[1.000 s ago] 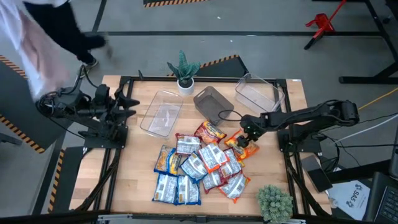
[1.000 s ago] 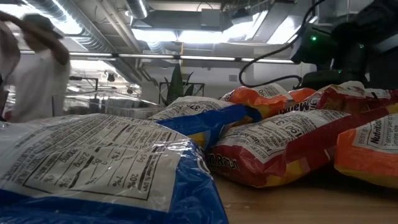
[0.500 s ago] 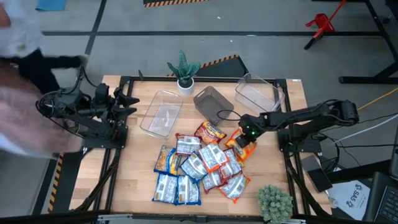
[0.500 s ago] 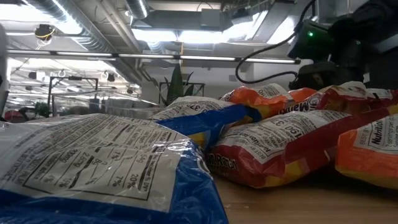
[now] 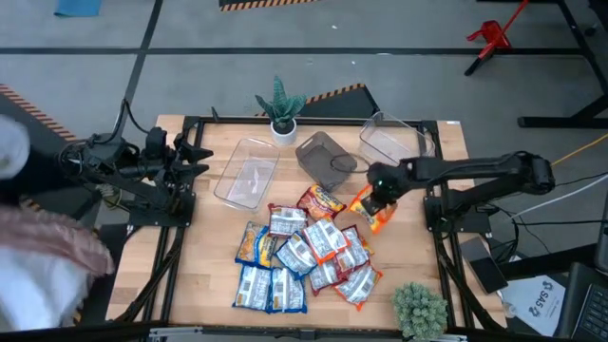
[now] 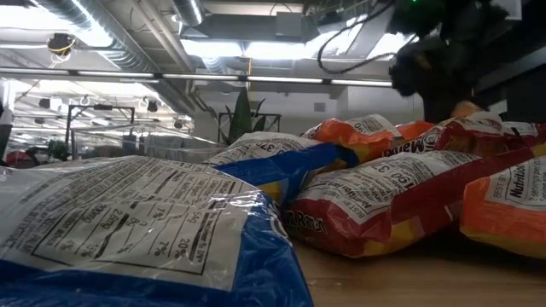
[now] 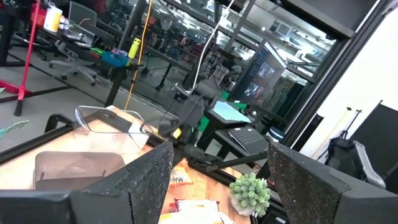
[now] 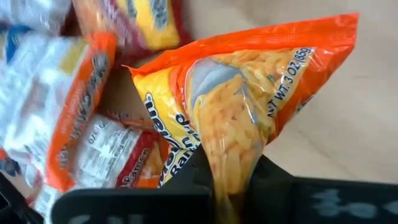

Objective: Sort Maruchan noodles
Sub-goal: Put the orange noodle pack into the right transparent bin

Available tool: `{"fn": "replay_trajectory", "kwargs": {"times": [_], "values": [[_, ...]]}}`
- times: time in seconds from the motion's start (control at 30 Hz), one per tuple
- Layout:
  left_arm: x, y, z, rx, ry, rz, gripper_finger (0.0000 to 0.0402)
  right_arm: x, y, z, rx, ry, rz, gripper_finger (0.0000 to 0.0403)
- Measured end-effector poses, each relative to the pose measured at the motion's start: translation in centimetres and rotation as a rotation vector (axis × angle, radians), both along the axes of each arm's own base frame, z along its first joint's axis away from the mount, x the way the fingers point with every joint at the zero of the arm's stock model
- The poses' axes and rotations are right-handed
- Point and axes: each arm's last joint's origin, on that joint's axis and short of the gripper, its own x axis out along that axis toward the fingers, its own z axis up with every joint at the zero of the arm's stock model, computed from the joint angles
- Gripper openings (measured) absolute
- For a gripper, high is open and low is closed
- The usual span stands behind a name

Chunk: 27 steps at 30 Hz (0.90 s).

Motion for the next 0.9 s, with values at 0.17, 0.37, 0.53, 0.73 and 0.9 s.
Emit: {"fn": "replay_trajectory", "kwargs": {"times": [0.17,0.37,0.53,0.73,0.9], "values": [[0.0,0.0,0.0,0.004,0.001,0.011,0.0258,-0.7,-2.9,4.3,-0.112,-0.113,-0.172,0.0013],[0.0,0.1,0.0,0.005,0.001,0.018,0.0258,-2.7,-8.4,7.2,-0.297,-0.16,-0.375,0.0006],[0.0,0.1,0.0,0.004,0.001,0.019,0.0258,-5.5,-12.5,7.6,-0.368,-0.13,-0.641,0.0014],[0.0,0.1,0.0,0.004,0.002,0.038,0.0258,-7.7,-14.6,6.3,-0.393,-0.087,-0.935,0.0017],[0.0,0.2,-0.1,0.004,0.013,0.077,0.0258,-7.5,-15.1,5.4,-0.392,-0.169,-1.135,0.0012]]}}
